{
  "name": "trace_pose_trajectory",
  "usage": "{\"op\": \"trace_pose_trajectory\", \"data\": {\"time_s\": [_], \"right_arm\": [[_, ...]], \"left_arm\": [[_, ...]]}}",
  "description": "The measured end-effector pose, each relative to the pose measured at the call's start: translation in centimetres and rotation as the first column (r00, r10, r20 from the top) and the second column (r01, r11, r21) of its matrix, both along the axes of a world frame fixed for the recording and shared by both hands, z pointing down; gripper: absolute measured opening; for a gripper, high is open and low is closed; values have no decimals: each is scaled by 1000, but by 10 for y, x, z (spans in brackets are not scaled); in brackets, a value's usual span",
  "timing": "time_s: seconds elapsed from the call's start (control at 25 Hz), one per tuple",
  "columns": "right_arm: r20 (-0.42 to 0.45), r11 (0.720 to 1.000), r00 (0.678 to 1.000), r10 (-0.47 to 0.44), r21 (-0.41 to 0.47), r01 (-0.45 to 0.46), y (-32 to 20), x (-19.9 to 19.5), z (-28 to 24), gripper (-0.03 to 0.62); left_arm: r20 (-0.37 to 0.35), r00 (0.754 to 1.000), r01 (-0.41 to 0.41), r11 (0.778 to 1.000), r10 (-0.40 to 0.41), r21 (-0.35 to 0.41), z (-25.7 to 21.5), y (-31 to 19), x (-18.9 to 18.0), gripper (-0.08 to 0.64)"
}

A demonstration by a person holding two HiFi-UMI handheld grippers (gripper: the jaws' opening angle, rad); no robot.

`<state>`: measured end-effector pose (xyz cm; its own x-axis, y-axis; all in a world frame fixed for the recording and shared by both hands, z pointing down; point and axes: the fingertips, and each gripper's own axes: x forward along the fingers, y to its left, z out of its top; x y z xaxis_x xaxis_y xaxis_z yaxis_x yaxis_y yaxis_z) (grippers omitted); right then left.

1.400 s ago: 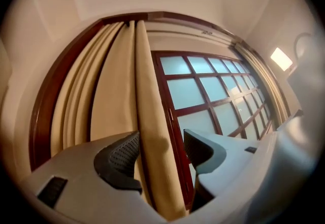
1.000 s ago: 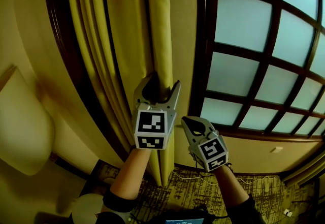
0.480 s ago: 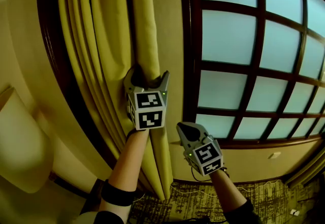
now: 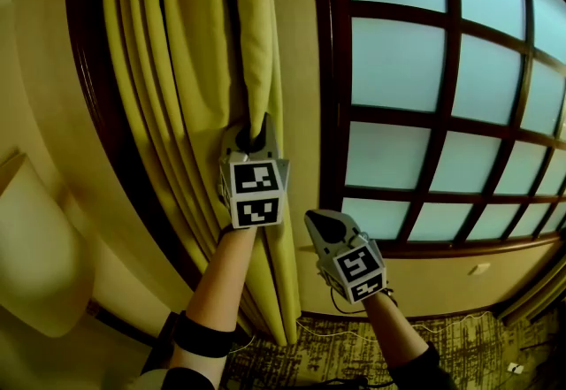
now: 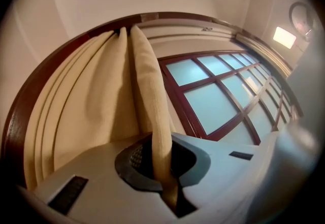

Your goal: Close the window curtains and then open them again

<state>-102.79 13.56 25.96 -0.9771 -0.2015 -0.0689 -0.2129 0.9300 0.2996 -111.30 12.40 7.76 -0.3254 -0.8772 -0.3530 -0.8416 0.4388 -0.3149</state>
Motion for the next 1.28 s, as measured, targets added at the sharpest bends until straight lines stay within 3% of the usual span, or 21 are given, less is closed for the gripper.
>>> {"op": "trace_pose_trajectory", "data": {"time_s": [0.28, 0.48, 0.72, 1.0, 1.28], "right_arm": [[6, 999, 999, 45, -11, -45, -12, 7, 7, 8], [-3, 993, 993, 116, -27, -116, -34, 34, 11, 8], [13, 983, 983, 183, -23, -183, -70, 89, 2, 8], [14, 972, 972, 234, -20, -234, -106, 164, -3, 9], [41, 956, 955, 292, -34, -291, -133, 238, -10, 9]], "left_arm": [[92, 995, -37, 999, 39, -28, 6, -17, 25, 8], [178, 983, -49, 998, 56, -42, 3, -38, 60, 9], [179, 980, -90, 996, 92, -19, -6, -70, 105, 9], [192, 970, -143, 989, 147, -33, -19, -110, 181, 8], [228, 941, -234, 968, 249, -91, -11, -148, 283, 9]]}}
